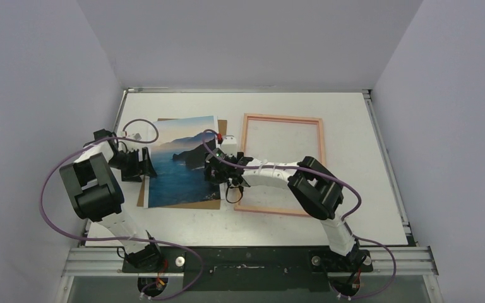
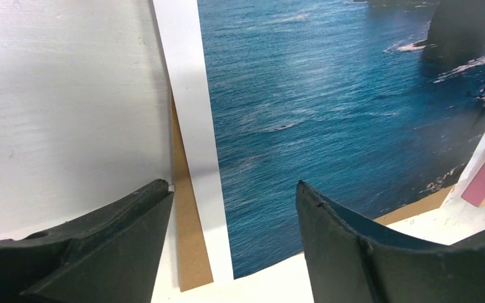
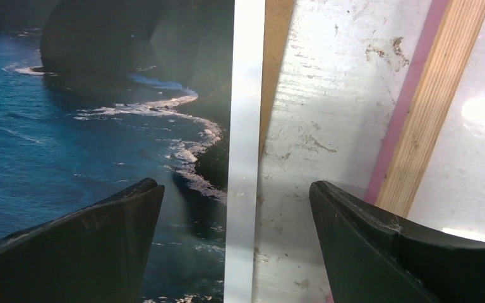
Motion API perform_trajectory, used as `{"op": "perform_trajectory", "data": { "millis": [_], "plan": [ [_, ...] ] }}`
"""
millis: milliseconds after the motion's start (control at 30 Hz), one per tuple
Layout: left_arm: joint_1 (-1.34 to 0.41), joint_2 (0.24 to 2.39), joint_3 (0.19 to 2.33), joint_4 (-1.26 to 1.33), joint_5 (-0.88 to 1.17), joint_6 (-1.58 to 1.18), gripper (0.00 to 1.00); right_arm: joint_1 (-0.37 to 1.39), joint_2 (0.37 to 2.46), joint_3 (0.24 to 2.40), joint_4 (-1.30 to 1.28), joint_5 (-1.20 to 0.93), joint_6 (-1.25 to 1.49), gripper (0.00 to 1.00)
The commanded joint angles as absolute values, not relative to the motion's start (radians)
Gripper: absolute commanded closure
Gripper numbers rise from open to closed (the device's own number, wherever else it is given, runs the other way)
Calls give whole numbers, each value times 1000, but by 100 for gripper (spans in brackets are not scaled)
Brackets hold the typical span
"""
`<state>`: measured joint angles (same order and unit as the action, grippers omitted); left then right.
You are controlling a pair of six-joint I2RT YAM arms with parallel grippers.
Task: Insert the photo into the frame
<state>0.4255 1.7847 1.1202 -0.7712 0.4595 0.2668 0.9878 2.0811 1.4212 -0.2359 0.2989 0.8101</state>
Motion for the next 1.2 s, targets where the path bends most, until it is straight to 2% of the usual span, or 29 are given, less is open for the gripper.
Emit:
{"op": "perform_trajectory", "data": {
  "millis": [0,367,867,1167],
  "plan": [
    [423,1783,1111,-711,443,250,33,979,2029,1380,-167,247,860,10],
    [413,1795,1096,-698,428,241,53,979,2040,1368,-74,123,908,10],
    [407,1806,1084,-687,433,234,57,962,1945,1341,14,24,951,10],
    [406,1793,1082,-692,431,235,60,965,1899,1338,-19,44,949,10]
  ]
}}
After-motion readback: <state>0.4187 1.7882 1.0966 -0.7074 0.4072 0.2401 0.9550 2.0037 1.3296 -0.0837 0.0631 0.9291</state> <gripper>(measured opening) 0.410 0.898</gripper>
